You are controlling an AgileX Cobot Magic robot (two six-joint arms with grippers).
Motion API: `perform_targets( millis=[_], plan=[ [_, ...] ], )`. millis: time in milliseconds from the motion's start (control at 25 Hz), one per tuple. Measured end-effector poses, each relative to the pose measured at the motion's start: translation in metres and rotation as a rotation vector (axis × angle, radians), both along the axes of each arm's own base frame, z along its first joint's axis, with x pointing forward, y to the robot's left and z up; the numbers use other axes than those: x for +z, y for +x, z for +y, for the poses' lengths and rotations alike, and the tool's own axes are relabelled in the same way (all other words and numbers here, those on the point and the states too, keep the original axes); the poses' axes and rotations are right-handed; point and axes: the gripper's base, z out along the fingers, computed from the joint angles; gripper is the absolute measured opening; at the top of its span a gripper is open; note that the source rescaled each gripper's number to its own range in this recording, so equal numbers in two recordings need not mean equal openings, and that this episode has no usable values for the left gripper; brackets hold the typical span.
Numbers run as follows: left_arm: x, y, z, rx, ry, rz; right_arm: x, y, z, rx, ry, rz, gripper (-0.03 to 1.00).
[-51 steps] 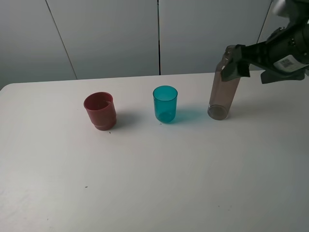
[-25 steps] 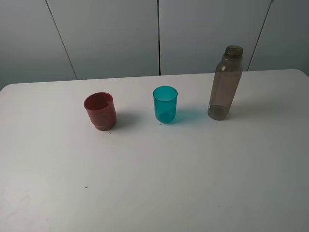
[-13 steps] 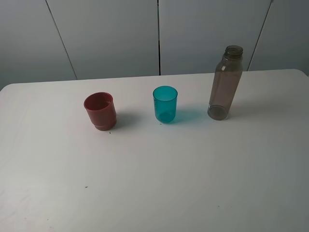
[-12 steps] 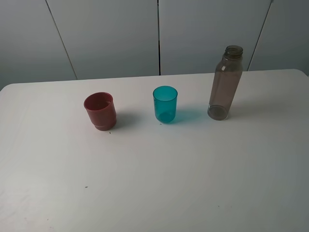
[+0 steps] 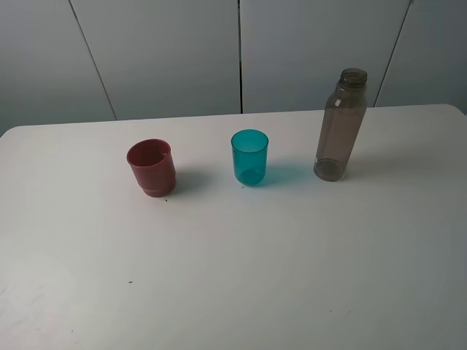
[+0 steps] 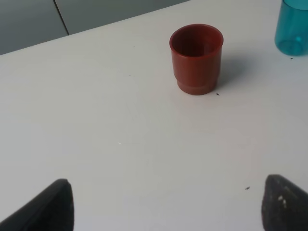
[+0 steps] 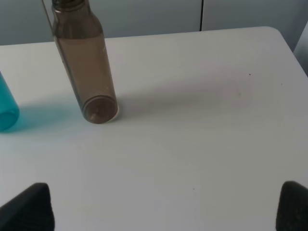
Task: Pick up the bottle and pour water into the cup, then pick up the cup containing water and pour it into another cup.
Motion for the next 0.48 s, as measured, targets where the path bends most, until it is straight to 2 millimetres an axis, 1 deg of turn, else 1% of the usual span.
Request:
perform_targets(
  millis=[120, 320, 480],
  plan=[
    [0.0, 0.0, 0.0, 0.0, 0.0, 0.0, 0.0, -0.0001, -0.0002, 0.007, -0.002, 0.0, 1.0],
    [0.0, 0.0, 0.0, 0.0, 0.0, 0.0, 0.0, -0.001, -0.0012, 0.135, -0.002, 0.0, 1.0],
    [0.0, 0.0, 0.0, 0.0, 0.0, 0.0, -0.0001, -0.0011, -0.0029, 0.17, -0.007, 0.001, 1.0]
  ],
)
